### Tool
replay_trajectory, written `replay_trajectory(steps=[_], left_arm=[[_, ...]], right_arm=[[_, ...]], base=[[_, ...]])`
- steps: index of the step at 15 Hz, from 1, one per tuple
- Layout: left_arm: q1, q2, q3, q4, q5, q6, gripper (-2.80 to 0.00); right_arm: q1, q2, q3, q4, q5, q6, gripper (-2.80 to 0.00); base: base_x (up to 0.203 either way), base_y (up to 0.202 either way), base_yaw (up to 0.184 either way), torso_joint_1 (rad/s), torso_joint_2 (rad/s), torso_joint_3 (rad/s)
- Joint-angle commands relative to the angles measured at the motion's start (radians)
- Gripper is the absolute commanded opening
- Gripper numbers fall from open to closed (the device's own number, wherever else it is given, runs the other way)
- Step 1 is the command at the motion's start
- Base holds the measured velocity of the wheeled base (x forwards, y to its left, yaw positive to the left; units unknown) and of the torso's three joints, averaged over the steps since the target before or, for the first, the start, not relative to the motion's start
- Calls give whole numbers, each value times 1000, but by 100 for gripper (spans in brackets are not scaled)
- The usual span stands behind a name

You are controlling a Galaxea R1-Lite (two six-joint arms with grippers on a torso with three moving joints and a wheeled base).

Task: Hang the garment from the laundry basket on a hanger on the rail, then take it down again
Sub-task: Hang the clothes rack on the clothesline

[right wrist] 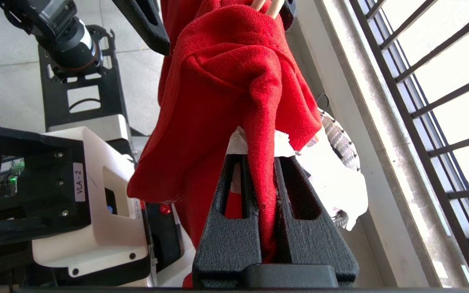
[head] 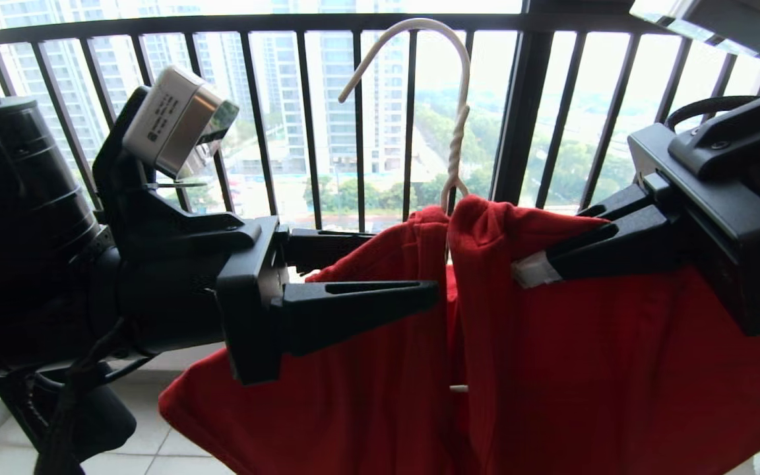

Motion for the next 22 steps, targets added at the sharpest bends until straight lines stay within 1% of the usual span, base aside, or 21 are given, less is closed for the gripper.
replay_trajectory(steps=[1, 3, 6, 8, 10, 13, 15, 16, 18, 20, 21, 22], left_arm=[[18, -4, -4, -6, -3, -1, 0], [39, -6, -10, -7, -4, 0, 0], [65, -6, -18, -7, -4, 0, 0], [79, -6, -26, -7, -4, -1, 0], [93, -14, -31, -7, -4, -1, 0], [108, -35, -39, -5, -4, -2, 0], [112, -51, -40, -5, -2, -5, 0], [122, -65, -40, -6, -2, -5, 0], [143, -90, -39, -7, -3, -6, 0], [155, -104, -45, -7, -2, -7, 0], [157, -106, -47, -7, -2, -7, -99], [157, -107, -49, -7, -2, -7, -280]], right_arm=[[-2, -27, 83, -78, 15, 6, -280], [-9, -36, 146, -157, 33, 9, -280], [-35, -35, 183, -229, 81, 9, -280], [-47, -29, 203, -279, 95, 9, -280], [-47, -30, 223, -306, 100, 9, -280], [-47, -35, 275, -394, 101, 9, -280], [-47, -36, 282, -398, 101, 9, -280], [-48, -35, 283, -400, 101, 16, -280], [-48, -33, 284, -430, 99, 58, -280], [-64, -30, 283, -452, 97, 64, -280], [-72, -28, 283, -454, 98, 64, -280], [-78, -24, 283, -454, 98, 64, -280]], base=[[0, 0, 0, 0, 0, 0], [0, 0, 0, 0, 0, 0], [0, 0, 0, 0, 0, 0], [0, 0, 0, 0, 0, 0], [0, 0, 0, 0, 0, 0], [0, 0, 0, 0, 0, 0], [0, 0, 0, 0, 0, 0], [0, 0, 0, 0, 0, 0], [0, 0, 0, 0, 0, 0], [0, 0, 0, 0, 0, 0], [0, 0, 0, 0, 0, 0], [0, 0, 0, 0, 0, 0]])
